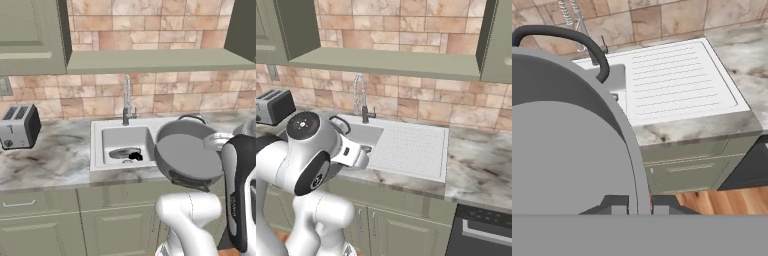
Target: Move the pot and pan from the stove into the sink.
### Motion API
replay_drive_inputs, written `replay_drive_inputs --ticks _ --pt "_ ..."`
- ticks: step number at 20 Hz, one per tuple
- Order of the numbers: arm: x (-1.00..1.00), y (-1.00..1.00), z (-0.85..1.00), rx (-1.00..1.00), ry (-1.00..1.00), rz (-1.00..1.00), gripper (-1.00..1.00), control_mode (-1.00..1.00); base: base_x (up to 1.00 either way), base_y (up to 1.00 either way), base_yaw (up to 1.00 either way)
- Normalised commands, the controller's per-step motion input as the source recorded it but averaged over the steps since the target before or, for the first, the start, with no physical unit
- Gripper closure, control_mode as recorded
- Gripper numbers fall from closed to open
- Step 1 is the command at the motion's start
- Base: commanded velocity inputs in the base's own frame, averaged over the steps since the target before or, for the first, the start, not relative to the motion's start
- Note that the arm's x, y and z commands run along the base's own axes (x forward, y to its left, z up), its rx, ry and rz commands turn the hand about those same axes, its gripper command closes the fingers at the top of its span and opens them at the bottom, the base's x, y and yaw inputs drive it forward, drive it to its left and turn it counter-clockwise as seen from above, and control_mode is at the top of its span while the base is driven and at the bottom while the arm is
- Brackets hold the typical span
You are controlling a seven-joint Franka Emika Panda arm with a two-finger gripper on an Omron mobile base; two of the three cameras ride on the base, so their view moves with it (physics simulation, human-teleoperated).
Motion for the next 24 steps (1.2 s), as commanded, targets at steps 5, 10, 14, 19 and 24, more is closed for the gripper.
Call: replay_drive_inputs --ticks 5,10,14,19,24 --pt "0.78 0.07 -0.12 0.00 0.02 0.00 1.00 -1.00 0.00 0.00 0.00" --pt "0.66 0.15 -0.12 -0.01 0.05 -0.01 1.00 -1.00 0.00 0.00 0.00" --pt "0.55 0.11 -0.09 0.00 0.05 -0.02 1.00 -1.00 0.00 0.00 0.00" --pt "0.47 0.15 -0.05 -0.02 0.05 -0.04 1.00 -1.00 0.00 0.00 0.00" --pt "0.22 0.06 -0.21 -0.06 0.13 -0.06 1.00 -1.00 0.00 0.00 0.00"
